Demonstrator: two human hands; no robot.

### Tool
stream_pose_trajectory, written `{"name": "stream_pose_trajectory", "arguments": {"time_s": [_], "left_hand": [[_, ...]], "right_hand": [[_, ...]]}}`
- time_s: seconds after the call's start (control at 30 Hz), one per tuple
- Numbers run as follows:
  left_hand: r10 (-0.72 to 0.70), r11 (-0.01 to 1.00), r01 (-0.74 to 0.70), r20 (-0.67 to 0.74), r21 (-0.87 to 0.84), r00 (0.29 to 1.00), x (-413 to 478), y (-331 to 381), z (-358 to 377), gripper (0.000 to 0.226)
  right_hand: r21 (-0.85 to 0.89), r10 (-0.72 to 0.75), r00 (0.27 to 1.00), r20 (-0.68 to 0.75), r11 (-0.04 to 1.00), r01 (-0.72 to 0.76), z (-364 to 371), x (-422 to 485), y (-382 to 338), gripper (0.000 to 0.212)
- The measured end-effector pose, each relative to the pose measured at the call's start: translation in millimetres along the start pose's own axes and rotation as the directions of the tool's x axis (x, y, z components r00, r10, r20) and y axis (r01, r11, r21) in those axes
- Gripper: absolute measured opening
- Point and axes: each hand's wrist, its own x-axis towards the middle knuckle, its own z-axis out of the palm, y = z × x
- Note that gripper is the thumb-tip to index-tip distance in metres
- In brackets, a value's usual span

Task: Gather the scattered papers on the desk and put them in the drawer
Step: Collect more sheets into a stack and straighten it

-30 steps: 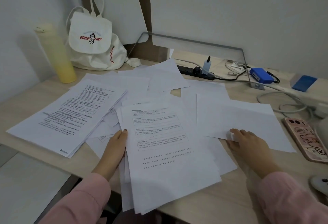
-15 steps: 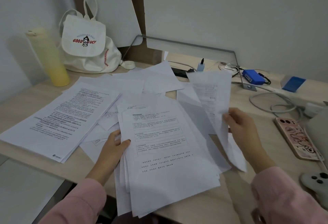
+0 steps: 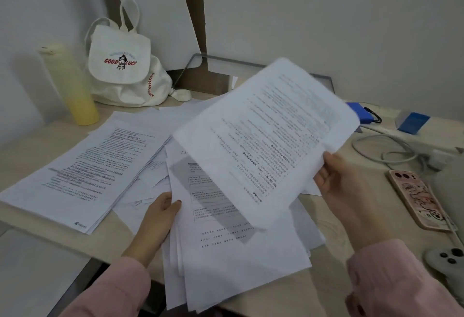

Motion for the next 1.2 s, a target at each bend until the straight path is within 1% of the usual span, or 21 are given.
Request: {"name": "stream_pose_trajectory", "arguments": {"time_s": [0.1,0.2,0.3,0.37,0.43,0.5,0.6,0.63,0.73,0.83,0.9,0.97,1.03,1.1,1.2], "left_hand": [[-0.001,1.0,0.001,-0.012,0.001,1.0,0,0,0,0.026],[-0.023,0.999,0.023,-0.005,-0.029,1.0,-1,2,1,0.032],[-0.058,0.996,0.06,0.03,-0.066,0.998,-2,3,0,0.047],[-0.037,0.997,0.04,0.041,-0.06,0.998,-4,4,0,0.037],[-0.009,0.999,0.011,0.027,-0.051,1.0,-3,2,1,0.027],[-0.002,1.0,0.003,0.017,-0.03,1.0,-2,1,1,0.025],[-0.001,1.0,0.001,0.021,-0.011,1.0,-1,-1,2,0.024],[0.0,1.0,0.0,0.02,-0.01,1.0,0,-1,2,0.024],[-0.002,1.0,0.002,0.003,-0.02,1.0,1,-3,1,0.022],[-0.011,1.0,0.01,-0.02,-0.024,1.0,2,-3,1,0.023],[-0.015,0.999,0.014,-0.028,-0.032,1.0,3,-3,2,0.024],[-0.014,0.999,0.013,-0.033,-0.03,0.999,2,-2,2,0.024],[-0.006,1.0,0.006,-0.037,-0.021,0.999,1,-2,2,0.026],[-0.005,1.0,0.004,-0.038,-0.024,0.999,0,-1,3,0.027],[-0.008,0.999,0.007,-0.025,-0.036,1.0,-4,1,3,0.032]], "right_hand": [[-0.025,0.059,0.987,-0.151,0.998,-0.064,-19,0,26,0.022],[-0.083,0.137,0.968,-0.209,0.984,-0.157,-33,-7,54,0.025],[-0.151,0.279,0.949,-0.148,0.942,-0.301,-35,-18,76,0.023],[-0.232,0.356,0.93,-0.089,0.901,-0.367,-34,-25,82,0.021],[-0.307,0.379,0.923,-0.067,0.872,-0.38,-31,-28,78,0.02],[-0.377,0.341,0.933,-0.114,0.854,-0.358,-32,-24,66,0.021],[-0.467,0.212,0.945,-0.25,0.828,-0.31,-43,-14,43,0.028],[-0.475,0.175,0.945,-0.277,0.83,-0.293,-47,-12,38,0.026],[-0.462,0.103,0.95,-0.295,0.855,-0.236,-59,-9,30,0.009],[-0.419,0.021,0.947,-0.32,0.894,-0.162,-63,-9,25,0.009],[-0.364,0.02,0.947,-0.32,0.921,-0.142,-61,-14,24,0.01],[-0.322,0.096,0.956,-0.278,0.928,-0.187,-55,-22,27,0.009],[-0.331,0.209,0.954,-0.216,0.903,-0.272,-45,-34,35,0.01],[-0.383,0.31,0.935,-0.173,0.853,-0.354,-36,-47,45,0.013],[-0.476,0.453,0.884,-0.118,0.755,-0.451,-18,-64,62,0.013]]}}
